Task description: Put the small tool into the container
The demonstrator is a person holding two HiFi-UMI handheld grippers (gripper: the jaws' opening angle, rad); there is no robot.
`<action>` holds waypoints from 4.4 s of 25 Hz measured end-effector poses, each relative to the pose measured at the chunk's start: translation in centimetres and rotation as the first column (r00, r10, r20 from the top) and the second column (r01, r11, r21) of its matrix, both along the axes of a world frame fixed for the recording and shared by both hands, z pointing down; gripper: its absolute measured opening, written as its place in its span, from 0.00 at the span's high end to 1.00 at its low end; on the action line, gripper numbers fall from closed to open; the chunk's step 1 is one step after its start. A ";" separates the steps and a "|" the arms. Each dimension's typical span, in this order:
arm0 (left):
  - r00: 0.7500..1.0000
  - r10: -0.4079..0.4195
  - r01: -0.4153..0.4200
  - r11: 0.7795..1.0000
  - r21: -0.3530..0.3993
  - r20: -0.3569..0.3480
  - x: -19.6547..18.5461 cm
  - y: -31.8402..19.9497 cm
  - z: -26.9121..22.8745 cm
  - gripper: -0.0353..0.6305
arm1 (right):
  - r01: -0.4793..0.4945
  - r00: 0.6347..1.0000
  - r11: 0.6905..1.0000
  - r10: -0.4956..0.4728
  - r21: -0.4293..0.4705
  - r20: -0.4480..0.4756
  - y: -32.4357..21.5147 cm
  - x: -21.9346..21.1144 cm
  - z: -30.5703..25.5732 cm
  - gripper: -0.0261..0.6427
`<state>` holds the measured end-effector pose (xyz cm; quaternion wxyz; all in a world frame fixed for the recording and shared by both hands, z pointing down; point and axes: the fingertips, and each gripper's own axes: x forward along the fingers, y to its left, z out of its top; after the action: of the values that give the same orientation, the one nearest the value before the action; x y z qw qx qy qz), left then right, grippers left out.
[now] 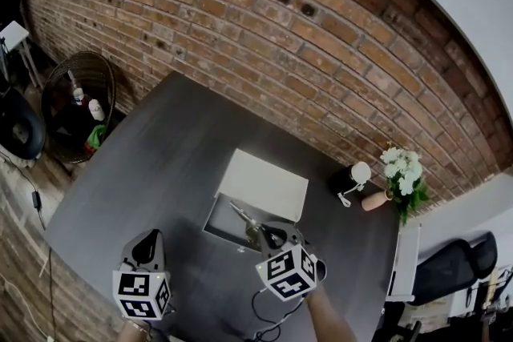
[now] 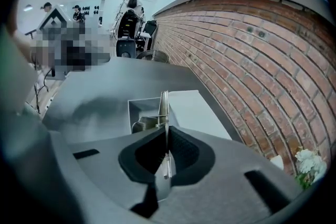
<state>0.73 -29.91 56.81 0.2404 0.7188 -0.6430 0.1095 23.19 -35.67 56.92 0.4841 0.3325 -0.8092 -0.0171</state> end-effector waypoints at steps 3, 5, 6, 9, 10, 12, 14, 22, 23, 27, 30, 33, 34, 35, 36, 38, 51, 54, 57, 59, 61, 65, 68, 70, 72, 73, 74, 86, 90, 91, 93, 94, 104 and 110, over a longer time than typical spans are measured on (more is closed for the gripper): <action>1.000 -0.011 0.011 1.000 0.000 0.010 -0.2 0.1 0.2 0.95 | 0.012 1.000 1.000 -0.011 0.016 -0.029 -0.2 0.1 0.6 0.95; 1.000 -0.016 0.016 1.000 0.000 0.013 -0.3 0.1 0.3 0.95 | 0.016 0.999 0.999 -0.015 0.029 -0.048 -0.4 0.2 1.1 0.95; 1.000 -0.019 0.019 1.000 -0.001 0.015 -0.4 0.1 0.4 0.95 | 0.018 0.998 0.999 -0.016 0.037 -0.059 -0.5 0.4 1.3 0.95; 0.999 -0.024 0.024 1.000 -0.004 0.022 -0.5 0.0 0.6 0.95 | 0.028 0.996 0.998 -0.023 0.049 -0.090 -1.0 0.6 2.2 0.95; 0.999 -0.024 0.024 1.000 -0.005 0.023 -0.6 0.0 0.7 0.95 | 0.033 0.995 0.998 -0.029 0.046 -0.096 -1.0 0.5 2.5 0.95; 0.999 -0.023 0.023 1.000 -0.010 0.026 -0.7 0.0 0.9 0.95 | 0.042 0.994 0.999 -0.039 0.033 -0.100 -1.2 0.4 3.2 0.95; 0.999 -0.023 0.024 1.000 -0.015 0.030 -0.8 0.2 1.2 0.95 | 0.047 0.994 0.999 -0.045 0.021 -0.101 -1.3 0.4 3.8 0.95; 0.998 -0.028 0.030 0.999 -0.039 0.050 -1.4 0.5 2.0 0.95 | 0.048 0.992 0.999 -0.047 0.010 -0.113 -2.7 0.4 5.4 0.95; 0.998 -0.029 0.031 0.999 -0.041 0.050 -1.5 0.5 2.1 0.95 | 0.049 0.992 0.999 -0.048 0.005 -0.113 -2.7 0.4 5.6 0.95; 0.998 -0.025 0.027 0.999 -0.046 0.056 -1.5 0.5 2.4 0.95 | 0.046 0.992 0.999 -0.046 0.002 -0.114 -3.1 0.4 6.3 0.95; 0.998 -0.022 0.024 0.999 -0.048 0.053 -1.5 0.4 2.5 0.95 | 0.050 0.992 0.999 -0.049 0.006 -0.115 -3.3 0.3 6.5 0.95; 0.999 -0.022 0.025 0.998 -0.052 0.048 -1.5 0.4 2.6 0.95 | 0.063 0.991 0.998 -0.062 0.004 -0.117 -3.2 0.1 6.7 0.95; 0.999 -0.023 0.025 0.998 -0.052 0.047 -1.5 0.4 2.6 0.95 | 0.067 0.991 0.998 -0.066 0.002 -0.120 -3.2 0.0 6.7 0.95; 0.999 -0.022 0.025 0.998 -0.052 0.047 -1.5 0.4 2.6 0.95 | 0.069 0.990 0.998 -0.068 0.000 -0.122 -3.2 0.0 6.8 0.95; 0.999 -0.022 0.024 0.998 -0.052 0.047 -1.5 0.4 2.6 0.95 | 0.069 0.990 0.998 -0.068 -0.003 -0.123 -3.2 0.0 6.9 0.95; 0.999 -0.020 0.023 0.998 -0.050 0.047 -1.5 0.3 2.5 0.95 | 0.065 0.990 0.998 -0.066 -0.013 -0.121 -3.2 0.1 7.1 0.95; 0.999 -0.024 0.026 0.998 -0.053 0.037 -1.8 0.8 2.4 0.95 | 0.066 0.994 0.995 -0.073 -0.079 -0.082 -2.4 0.1 7.7 0.88; 0.999 -0.021 0.023 0.998 -0.052 0.034 -1.8 0.8 2.3 0.95 | 0.065 0.995 0.993 -0.071 -0.095 -0.068 -2.1 0.1 7.7 0.86; 0.999 -0.016 0.018 0.999 -0.050 0.032 -1.8 0.8 2.2 0.95 | 0.063 0.996 0.992 -0.069 -0.114 -0.048 -1.8 0.1 7.5 0.84; 0.999 -0.016 0.017 0.999 -0.051 0.030 -1.9 0.9 2.1 0.95 | 0.062 0.997 0.990 -0.066 -0.125 -0.030 -1.5 -0.1 7.3 0.84; 0.999 -0.016 0.017 0.999 -0.050 0.028 -2.0 0.9 2.0 0.95 | 0.059 0.998 0.989 -0.061 -0.137 -0.011 -1.3 -0.2 7.1 0.83; 1.000 -0.009 0.010 0.999 -0.043 0.024 -1.8 0.7 1.8 0.95 | 0.053 0.998 0.988 -0.055 -0.143 -0.007 -0.9 -0.1 6.9 0.83; 1.000 -0.003 0.003 0.999 -0.034 0.023 -1.7 0.7 1.3 0.95 | 0.049 0.999 0.987 -0.051 -0.151 -0.009 -0.3 0.1 6.8 0.83; 1.000 0.001 0.000 1.000 -0.030 0.022 -1.7 0.7 1.0 0.95 | 0.043 0.999 0.986 -0.044 -0.161 0.000 0.0 0.2 6.7 0.83; 1.000 0.003 -0.003 1.000 -0.027 0.022 -1.8 0.9 0.7 0.95 | 0.034 0.999 0.984 -0.031 -0.177 0.018 0.4 0.2 6.5 0.82; 1.000 0.004 -0.004 1.000 -0.025 0.021 -1.9 0.9 0.5 0.95 | 0.028 0.999 0.982 -0.023 -0.187 0.029 0.6 0.3 6.4 0.82; 1.000 0.005 -0.004 1.000 -0.023 0.020 -1.9 1.0 0.4 0.95 | 0.021 0.999 0.981 -0.014 -0.193 0.040 0.7 0.3 6.3 0.81; 0.999 0.035 -0.036 0.999 0.033 0.010 -1.5 1.6 -2.6 0.95 | -0.109 0.979 0.990 0.123 -0.093 0.162 2.0 1.1 1.4 0.82; 0.998 0.062 -0.063 0.996 0.065 0.007 -0.7 1.9 -4.4 0.95 | -0.190 0.950 0.981 0.191 -0.028 0.246 3.0 1.2 -1.4 0.86; 0.997 0.071 -0.071 0.995 0.074 0.006 -0.4 2.0 -4.9 0.95 | -0.213 0.941 0.977 0.209 -0.013 0.266 3.3 1.3 -2.3 0.86; 0.996 0.088 -0.088 0.992 0.092 0.005 0.1 2.2 -6.0 0.95 | -0.261 0.923 0.965 0.242 0.024 0.297 4.0 1.7 -4.1 0.88; 0.995 0.097 -0.097 0.990 0.102 0.004 0.4 2.3 -6.6 0.95 | -0.287 0.915 0.957 0.259 0.048 0.308 4.3 1.9 -5.1 0.89; 0.975 0.224 -0.218 0.952 0.217 0.000 5.0 2.2 -12.2 0.95 | -0.600 0.728 0.779 0.437 0.182 0.529 9.8 6.7 -13.4 0.95; 0.957 0.290 -0.280 0.923 0.263 0.003 7.2 1.6 -14.2 0.95 | -0.748 0.576 0.643 0.506 0.164 0.642 13.0 10.0 -15.2 0.95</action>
<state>7.89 -28.32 42.63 0.1369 0.8318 -0.5361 0.0449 33.17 -22.69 41.75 0.1236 0.6896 -0.7088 0.0819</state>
